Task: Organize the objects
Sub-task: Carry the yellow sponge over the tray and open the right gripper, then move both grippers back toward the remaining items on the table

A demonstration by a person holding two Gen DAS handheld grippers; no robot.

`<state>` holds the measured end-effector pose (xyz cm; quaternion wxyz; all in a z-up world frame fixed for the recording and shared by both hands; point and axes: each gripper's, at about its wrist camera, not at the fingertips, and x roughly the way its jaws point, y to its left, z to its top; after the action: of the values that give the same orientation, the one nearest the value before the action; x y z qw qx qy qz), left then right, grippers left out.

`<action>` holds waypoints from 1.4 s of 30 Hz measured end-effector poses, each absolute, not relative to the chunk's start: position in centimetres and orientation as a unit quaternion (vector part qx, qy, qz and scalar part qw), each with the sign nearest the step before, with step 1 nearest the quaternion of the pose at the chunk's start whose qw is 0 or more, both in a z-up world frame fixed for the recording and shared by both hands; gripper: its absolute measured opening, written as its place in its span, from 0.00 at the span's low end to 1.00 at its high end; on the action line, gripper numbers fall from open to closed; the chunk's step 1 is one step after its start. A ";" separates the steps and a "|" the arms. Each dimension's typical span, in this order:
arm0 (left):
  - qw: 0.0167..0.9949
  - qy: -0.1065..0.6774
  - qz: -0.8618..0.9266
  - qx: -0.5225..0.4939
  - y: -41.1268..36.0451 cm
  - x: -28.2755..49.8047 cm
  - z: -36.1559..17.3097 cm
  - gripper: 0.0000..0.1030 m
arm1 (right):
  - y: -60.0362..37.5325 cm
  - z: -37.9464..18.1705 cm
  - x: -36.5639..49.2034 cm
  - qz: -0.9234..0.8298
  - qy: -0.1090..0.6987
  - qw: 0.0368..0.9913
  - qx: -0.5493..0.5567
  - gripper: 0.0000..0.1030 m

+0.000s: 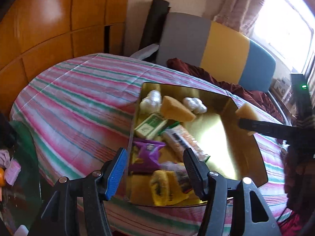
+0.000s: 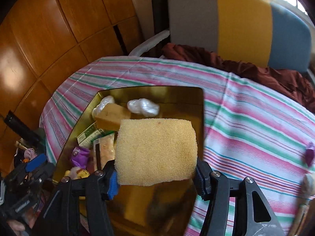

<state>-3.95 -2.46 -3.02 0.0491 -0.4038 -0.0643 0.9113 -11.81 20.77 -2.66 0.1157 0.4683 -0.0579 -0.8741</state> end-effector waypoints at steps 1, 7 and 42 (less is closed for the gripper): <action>0.043 -0.071 0.910 -0.405 -3.1 -4.1 -3.2 0.58 | 20.0 -3.4 -12.6 -0.870 -0.058 0.114 0.477 0.59; 0.023 -0.092 0.904 -0.418 -5.3 -4.5 -4.2 0.58 | 17.1 -7.2 -15.9 -0.847 -0.062 0.100 0.519 0.61; 0.098 -0.020 0.926 -0.365 0.7 -1.9 -0.3 0.58 | 33.2 -0.5 -2.0 -0.898 -0.127 0.016 0.422 0.93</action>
<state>-1.87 0.71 -0.27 0.0984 -0.3651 -0.0204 0.9255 -1.95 33.25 -0.47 0.0164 0.4218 -0.1274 -0.8975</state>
